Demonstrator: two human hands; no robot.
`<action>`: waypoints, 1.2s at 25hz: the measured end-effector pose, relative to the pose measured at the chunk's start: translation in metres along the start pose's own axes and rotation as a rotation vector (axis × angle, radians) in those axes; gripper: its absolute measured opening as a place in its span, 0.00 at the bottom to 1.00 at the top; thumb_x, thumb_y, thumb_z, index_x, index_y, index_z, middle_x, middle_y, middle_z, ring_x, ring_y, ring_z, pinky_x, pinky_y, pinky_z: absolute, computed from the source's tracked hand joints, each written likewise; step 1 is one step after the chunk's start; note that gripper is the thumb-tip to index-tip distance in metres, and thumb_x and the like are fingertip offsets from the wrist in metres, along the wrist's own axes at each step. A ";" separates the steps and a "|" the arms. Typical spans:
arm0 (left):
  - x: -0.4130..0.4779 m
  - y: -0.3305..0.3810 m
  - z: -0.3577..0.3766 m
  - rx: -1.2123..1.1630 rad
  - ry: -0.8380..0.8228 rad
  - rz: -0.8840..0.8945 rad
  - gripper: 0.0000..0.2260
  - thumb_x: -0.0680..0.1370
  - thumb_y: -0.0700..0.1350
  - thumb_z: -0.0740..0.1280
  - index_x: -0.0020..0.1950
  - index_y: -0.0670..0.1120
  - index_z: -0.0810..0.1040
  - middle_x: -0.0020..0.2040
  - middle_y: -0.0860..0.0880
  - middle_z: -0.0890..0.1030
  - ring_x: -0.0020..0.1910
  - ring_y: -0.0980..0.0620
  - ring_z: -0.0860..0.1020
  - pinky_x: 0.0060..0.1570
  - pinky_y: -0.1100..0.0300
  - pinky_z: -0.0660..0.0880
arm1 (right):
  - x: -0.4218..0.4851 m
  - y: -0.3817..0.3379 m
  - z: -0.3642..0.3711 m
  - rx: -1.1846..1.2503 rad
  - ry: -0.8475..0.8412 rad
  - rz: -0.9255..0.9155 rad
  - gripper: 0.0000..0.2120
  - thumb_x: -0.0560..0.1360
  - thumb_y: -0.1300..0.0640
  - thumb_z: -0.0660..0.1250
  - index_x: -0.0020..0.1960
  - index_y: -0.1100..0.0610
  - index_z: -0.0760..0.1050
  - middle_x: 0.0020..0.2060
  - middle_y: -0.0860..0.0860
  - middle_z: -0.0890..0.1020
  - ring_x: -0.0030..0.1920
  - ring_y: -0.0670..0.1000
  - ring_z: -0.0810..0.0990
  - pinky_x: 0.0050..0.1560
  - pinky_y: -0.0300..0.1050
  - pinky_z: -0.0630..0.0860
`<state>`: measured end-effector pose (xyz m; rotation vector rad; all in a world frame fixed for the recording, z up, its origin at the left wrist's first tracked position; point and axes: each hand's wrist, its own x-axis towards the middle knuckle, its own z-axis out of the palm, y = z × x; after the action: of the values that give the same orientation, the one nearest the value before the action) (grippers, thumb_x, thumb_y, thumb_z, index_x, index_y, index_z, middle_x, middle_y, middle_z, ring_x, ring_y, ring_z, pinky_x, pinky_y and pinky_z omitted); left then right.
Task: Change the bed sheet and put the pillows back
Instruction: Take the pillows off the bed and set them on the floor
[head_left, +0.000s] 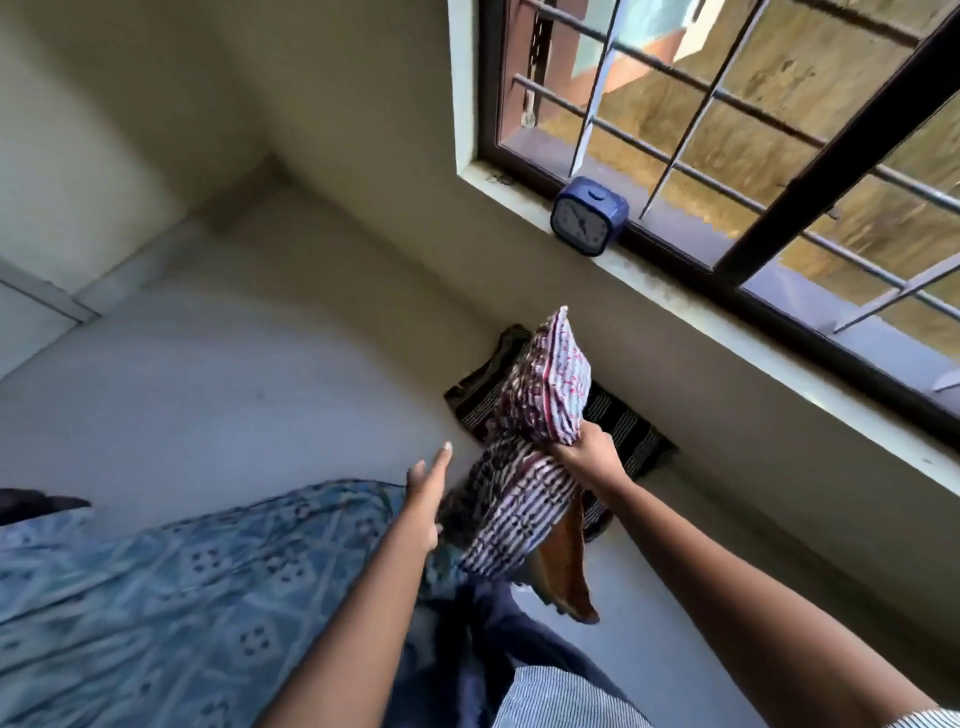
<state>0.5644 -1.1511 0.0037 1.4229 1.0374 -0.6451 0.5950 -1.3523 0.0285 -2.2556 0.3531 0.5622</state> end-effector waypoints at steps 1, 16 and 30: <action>0.006 -0.032 -0.009 -0.088 0.007 -0.097 0.39 0.70 0.66 0.66 0.74 0.48 0.59 0.72 0.46 0.65 0.68 0.42 0.67 0.65 0.42 0.65 | -0.010 0.008 0.004 0.080 0.018 0.031 0.16 0.72 0.48 0.70 0.53 0.58 0.79 0.52 0.58 0.82 0.54 0.59 0.79 0.54 0.52 0.75; 0.020 -0.115 0.082 -0.819 -0.295 -0.206 0.23 0.74 0.54 0.67 0.62 0.39 0.75 0.64 0.40 0.76 0.45 0.46 0.80 0.44 0.54 0.77 | -0.026 0.091 -0.020 0.775 -0.190 0.122 0.09 0.73 0.62 0.68 0.52 0.57 0.78 0.48 0.52 0.84 0.47 0.50 0.83 0.51 0.44 0.79; 0.193 -0.194 0.247 -0.488 -0.054 0.091 0.23 0.68 0.39 0.74 0.61 0.44 0.75 0.60 0.40 0.79 0.56 0.45 0.78 0.60 0.45 0.73 | 0.123 0.348 0.007 0.888 -0.068 0.235 0.32 0.56 0.55 0.81 0.58 0.55 0.76 0.56 0.53 0.82 0.55 0.54 0.81 0.60 0.53 0.76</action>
<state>0.5280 -1.3683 -0.2918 1.0129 0.9978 -0.3296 0.5547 -1.5876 -0.2526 -1.3462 0.6812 0.4692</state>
